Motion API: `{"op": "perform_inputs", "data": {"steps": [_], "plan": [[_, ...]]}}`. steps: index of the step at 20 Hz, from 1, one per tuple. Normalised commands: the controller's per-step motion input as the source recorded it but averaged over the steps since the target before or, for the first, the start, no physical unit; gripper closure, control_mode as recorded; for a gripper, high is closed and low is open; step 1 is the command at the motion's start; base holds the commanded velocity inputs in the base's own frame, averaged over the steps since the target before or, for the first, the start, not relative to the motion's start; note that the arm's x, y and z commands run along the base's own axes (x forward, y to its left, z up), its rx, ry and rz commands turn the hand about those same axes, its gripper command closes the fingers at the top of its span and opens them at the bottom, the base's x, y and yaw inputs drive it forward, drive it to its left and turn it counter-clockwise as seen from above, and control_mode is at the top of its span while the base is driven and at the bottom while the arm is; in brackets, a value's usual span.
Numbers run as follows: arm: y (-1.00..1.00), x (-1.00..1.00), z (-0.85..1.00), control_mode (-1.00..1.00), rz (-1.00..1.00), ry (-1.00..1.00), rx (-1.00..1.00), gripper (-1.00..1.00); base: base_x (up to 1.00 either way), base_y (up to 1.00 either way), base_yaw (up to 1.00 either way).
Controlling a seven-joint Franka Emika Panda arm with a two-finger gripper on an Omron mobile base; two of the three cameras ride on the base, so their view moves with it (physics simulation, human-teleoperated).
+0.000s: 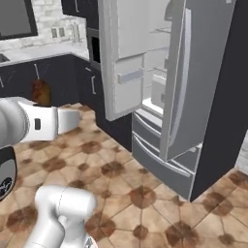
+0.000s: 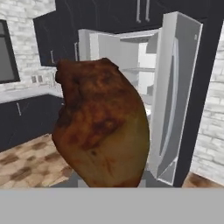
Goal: Transport the chicken drumstick and avocado to the fridge. Place the chicken drumstick on the rack containing meat and place the avocado on the rack containing the vegetable, ensuring meats and vegetables are on different racks.
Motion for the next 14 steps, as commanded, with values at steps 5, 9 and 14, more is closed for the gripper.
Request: {"op": "perform_inputs", "data": {"steps": [5,9,14], "plan": [[0.00,0.00,0.00,1.00,0.00,0.00,0.00,1.00,1.00,0.13,-0.27],[0.00,0.00,0.00,1.00,0.00,0.00,0.00,1.00,1.00,0.07,-0.39],[0.00,0.00,0.00,1.00,0.00,0.00,0.00,1.00,0.98,0.51,-0.39]]}}
